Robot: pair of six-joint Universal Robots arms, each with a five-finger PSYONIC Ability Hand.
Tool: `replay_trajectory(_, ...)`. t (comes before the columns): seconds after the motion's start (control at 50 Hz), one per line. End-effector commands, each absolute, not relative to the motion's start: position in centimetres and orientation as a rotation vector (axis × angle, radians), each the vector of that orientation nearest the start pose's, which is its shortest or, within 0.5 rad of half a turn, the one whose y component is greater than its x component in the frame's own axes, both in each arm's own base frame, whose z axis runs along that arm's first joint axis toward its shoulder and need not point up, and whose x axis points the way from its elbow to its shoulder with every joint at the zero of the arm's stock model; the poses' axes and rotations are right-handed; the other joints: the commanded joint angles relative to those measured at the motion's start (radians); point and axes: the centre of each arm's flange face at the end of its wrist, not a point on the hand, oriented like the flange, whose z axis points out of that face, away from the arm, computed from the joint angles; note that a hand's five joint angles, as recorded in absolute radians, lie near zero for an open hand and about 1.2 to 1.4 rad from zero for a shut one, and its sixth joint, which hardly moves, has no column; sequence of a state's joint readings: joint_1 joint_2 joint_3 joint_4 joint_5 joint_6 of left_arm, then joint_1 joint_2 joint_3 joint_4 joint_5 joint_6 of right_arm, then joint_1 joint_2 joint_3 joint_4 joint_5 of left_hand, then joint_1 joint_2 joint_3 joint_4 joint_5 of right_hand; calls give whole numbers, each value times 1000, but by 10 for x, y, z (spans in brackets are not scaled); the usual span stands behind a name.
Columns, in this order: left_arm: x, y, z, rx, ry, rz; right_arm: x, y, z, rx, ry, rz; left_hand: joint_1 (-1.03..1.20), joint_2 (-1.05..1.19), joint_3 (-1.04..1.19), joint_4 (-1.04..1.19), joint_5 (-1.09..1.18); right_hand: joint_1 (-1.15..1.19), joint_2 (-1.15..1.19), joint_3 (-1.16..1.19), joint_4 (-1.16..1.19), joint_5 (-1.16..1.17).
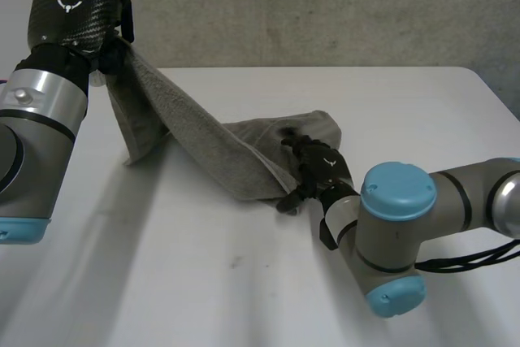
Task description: Fold the towel.
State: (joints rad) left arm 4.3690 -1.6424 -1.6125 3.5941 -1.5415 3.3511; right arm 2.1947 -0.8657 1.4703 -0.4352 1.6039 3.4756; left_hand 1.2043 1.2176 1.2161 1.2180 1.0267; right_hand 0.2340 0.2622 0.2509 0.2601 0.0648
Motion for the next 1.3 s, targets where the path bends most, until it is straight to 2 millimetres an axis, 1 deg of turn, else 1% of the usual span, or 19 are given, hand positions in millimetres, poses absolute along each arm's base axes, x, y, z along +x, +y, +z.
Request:
replay_trajectory(0.02, -238, -280, 323, 519, 1816, -2680, 344, -274, 110, -269, 2030, -1700, 192, 179, 180, 178, 195, 33, 5, 16, 7, 28)
replay_trajectory(0.04, -237, -281, 324, 509, 1817, -2686, 344, -277, 112, -292, 2035, -1739, 192, 179, 180, 178, 195, 123, 95, 106, 97, 118)
replay_trajectory(0.06, -237, -281, 324, 509, 1817, -2686, 344, -277, 112, -293, 2035, -1740, 192, 179, 180, 178, 195, 124, 96, 107, 98, 119)
replay_trajectory(0.1, -232, -284, 325, 486, 1812, -2682, 340, -283, 116, -336, 2051, -1811, 192, 179, 180, 178, 195, 329, 300, 312, 302, 323)
replay_trajectory(0.18, -225, -290, 325, 460, 1808, -2664, 333, -293, 122, -361, 2066, -1867, 192, 179, 180, 178, 195, 421, 392, 404, 394, 415)
replay_trajectory(0.2, -220, -293, 325, 445, 1805, -2655, 325, -303, 123, -369, 2090, -1889, 192, 179, 180, 178, 195, 423, 395, 407, 397, 418)
replay_trajectory(0.22, -220, -293, 325, 445, 1805, -2655, 325, -303, 123, -369, 2090, -1890, 192, 179, 180, 178, 195, 423, 395, 407, 397, 418)
replay_trajectory(0.24, -217, -296, 326, 432, 1799, -2649, 317, -311, 124, -394, 2136, -1895, 192, 179, 180, 178, 195, 455, 427, 439, 429, 450)
replay_trajectory(0.28, -214, -298, 326, 424, 1798, -2641, 312, -313, 123, -440, 2187, -1863, 192, 179, 180, 178, 195, 476, 448, 459, 450, 471)
replay_trajectory(0.32, -210, -299, 326, 413, 1802, -2634, 313, -307, 118, -513, 2248, -1748, 192, 179, 180, 178, 195, 529, 501, 512, 503, 523)
replay_trajectory(0.5, -212, -297, 323, 398, 1839, -2644, 321, -306, 115, -467, 2220, -1644, 192, 179, 180, 178, 195, 576, 548, 559, 550, 571)
replay_trajectory(0.6, -214, -295, 322, 399, 1854, -2650, 322, -306, 113, -464, 2232, -1622, 192, 179, 180, 178, 195, 470, 442, 454, 444, 465)
replay_trajectory(0.74, -214, -295, 321, 401, 1856, -2650, 323, -298, 115, -405, 2244, -1524, 192, 179, 180, 178, 195, 96, 67, 79, 69, 90)
replay_trajectory(0.86, -215, -294, 321, 403, 1857, -2651, 320, -292, 120, -379, 2243, -1505, 192, 179, 180, 178, 195, -59, -88, -76, -86, -65)
replay_trajectory(0.94, -215, -294, 321, 403, 1857, -2651, 322, -288, 119, -368, 2236, -1494, 192, 179, 180, 178, 195, -59, -88, -76, -86, -65)
replay_trajectory(1.0, -215, -294, 322, 404, 1855, -2653, 334, -277, 115, -323, 2207, -1436, 192, 179, 180, 178, 195, -59, -88, -76, -86, -65)
replay_trajectory(1.06, -215, -294, 322, 403, 1853, -2655, 339, -278, 108, -298, 2190, -1428, 192, 179, 180, 178, 195, -59, -88, -76, -86, -65)
replay_trajectory(1.2, -216, -294, 323, 405, 1852, -2657, 346, -285, 105, -295, 2122, -1481, 192, 179, 180, 178, 195, -59, -88, -76, -86, -65)
replay_trajectory(1.3, -216, -294, 323, 404, 1850, -2659, 357, -280, 105, -317, 2086, -1488, 192, 179, 180, 178, 195, -59, -88, -76, -86, -65)
